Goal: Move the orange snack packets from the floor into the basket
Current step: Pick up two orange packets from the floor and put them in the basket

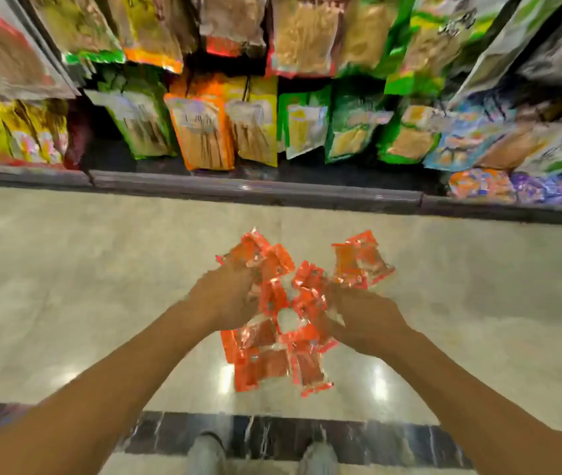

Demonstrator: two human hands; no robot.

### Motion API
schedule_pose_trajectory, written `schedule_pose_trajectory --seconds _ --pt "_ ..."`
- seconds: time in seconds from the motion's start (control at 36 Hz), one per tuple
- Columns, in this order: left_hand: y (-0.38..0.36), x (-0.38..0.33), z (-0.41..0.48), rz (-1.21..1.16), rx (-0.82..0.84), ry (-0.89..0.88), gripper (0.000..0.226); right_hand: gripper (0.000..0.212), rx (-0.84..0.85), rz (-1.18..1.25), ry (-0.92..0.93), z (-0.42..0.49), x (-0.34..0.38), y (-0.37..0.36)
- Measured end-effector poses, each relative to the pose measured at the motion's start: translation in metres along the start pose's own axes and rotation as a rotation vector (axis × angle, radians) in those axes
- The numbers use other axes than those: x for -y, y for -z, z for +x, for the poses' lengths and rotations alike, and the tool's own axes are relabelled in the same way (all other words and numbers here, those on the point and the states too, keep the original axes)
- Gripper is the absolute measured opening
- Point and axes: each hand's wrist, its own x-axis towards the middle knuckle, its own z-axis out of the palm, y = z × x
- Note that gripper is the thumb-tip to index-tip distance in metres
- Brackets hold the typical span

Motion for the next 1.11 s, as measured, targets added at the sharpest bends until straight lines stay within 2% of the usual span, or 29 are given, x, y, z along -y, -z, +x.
schedule_pose_trajectory --seconds 0.08,0.17,0.25,0.33,0.39,0.47,0.58,0.64,0.75,0.86,0.94,1.03,1.11 --pt "-0.092 0.028 0.049 0.099 0.095 -0.015 0.046 0.041 0.033 0.033 -0.078 0.056 -0.02 -0.091" --pt "-0.183 0.055 0.09 0.157 0.166 -0.034 0.046 0.052 0.092 0.105 -0.138 0.103 -0.04 -0.181" --pt "-0.26 0.083 0.131 0.191 0.151 -0.067 0.043 0.053 0.103 0.17 -0.216 0.147 -0.063 -0.262" --pt "-0.32 0.106 0.166 0.227 0.169 -0.008 0.047 0.051 0.119 0.166 -0.302 0.179 -0.079 -0.327" --pt "-0.352 0.119 0.181 0.263 0.155 0.056 0.053 0.068 0.121 0.19 -0.359 0.192 -0.084 -0.357" --pt "-0.387 0.131 0.191 0.242 0.044 0.084 0.063 0.097 0.06 0.198 -0.415 0.202 -0.082 -0.391" --pt "-0.406 0.133 0.196 0.267 -0.049 0.101 0.081 0.1 -0.043 0.325 -0.425 0.203 -0.073 -0.408" --pt "-0.405 0.133 0.2 0.274 -0.062 0.123 0.082 0.1 -0.063 0.413 -0.444 0.202 -0.072 -0.407" --pt "-0.396 0.136 0.208 0.213 -0.012 0.14 0.063 0.087 -0.071 0.43 -0.482 0.199 -0.068 -0.398" --pt "-0.381 0.139 0.208 -0.068 0.097 0.141 0.03 0.063 -0.04 0.466 -0.442 0.198 -0.073 -0.387" --pt "-0.367 0.136 0.208 -0.133 0.162 0.12 0.033 0.055 -0.059 0.406 -0.376 0.197 -0.077 -0.37" --pt "-0.338 0.127 0.209 -0.077 0.085 0.026 0.025 0.057 -0.103 0.321 -0.31 0.195 -0.079 -0.34" --pt "-0.285 0.11 0.202 -0.003 -0.075 -0.057 0.014 0.047 -0.163 0.224 -0.259 0.184 -0.08 -0.287"
